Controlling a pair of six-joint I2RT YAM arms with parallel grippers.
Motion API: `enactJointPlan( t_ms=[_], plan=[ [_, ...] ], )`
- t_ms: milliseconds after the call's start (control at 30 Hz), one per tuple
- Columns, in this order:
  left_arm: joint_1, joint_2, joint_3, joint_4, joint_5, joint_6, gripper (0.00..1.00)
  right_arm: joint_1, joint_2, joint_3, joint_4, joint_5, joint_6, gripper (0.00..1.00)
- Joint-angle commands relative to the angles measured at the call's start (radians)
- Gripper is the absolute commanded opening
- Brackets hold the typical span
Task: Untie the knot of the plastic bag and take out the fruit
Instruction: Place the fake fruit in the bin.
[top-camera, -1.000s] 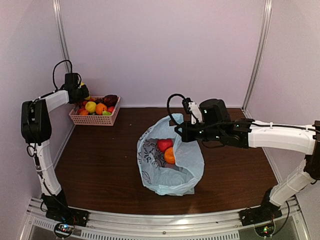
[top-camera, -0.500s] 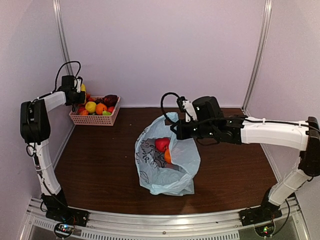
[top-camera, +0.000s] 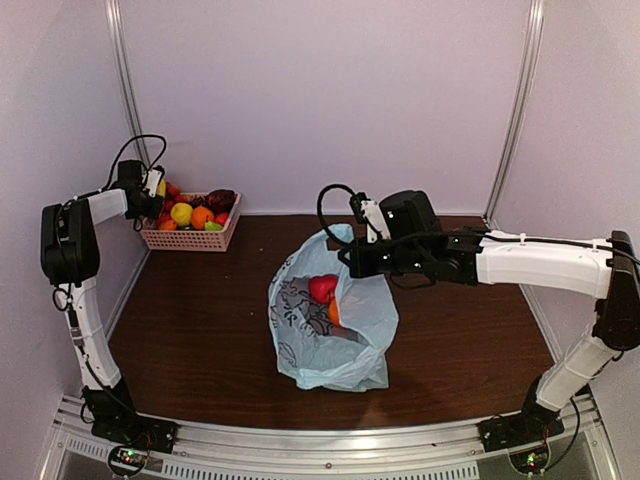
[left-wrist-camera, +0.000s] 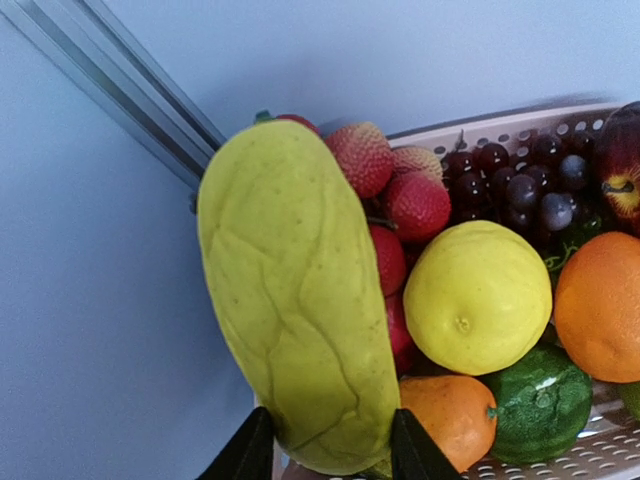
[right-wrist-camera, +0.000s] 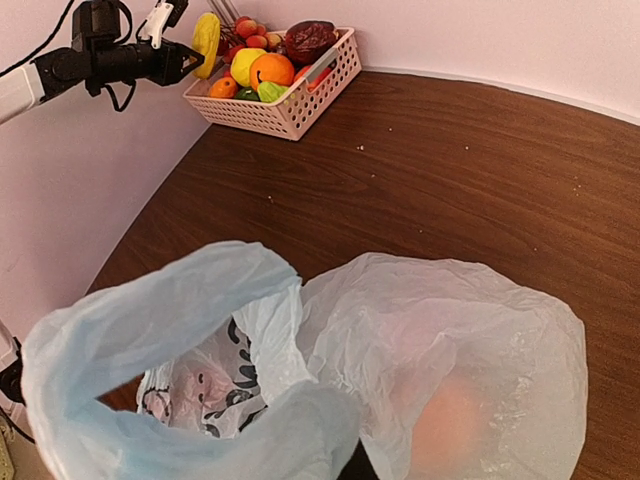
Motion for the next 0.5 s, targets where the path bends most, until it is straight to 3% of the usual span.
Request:
enactJointPlan(
  t_ms=[0,267,467],
  plan=[
    [0.008,0.053,0.013,0.005,-0.016,0.08,0.39,0.006,0.015,0.029,-0.027,0.005,0.002,0.02],
    [0.011,0.071,0.022,0.013,-0.075,0.084,0.47,0.006,0.026,0.04,-0.03,0.003,0.009,0.02],
    [0.011,0.071,0.028,0.016,-0.117,0.062,0.65,0.008,0.026,0.04,-0.028,0.003,0.01,0.02]
  ],
)
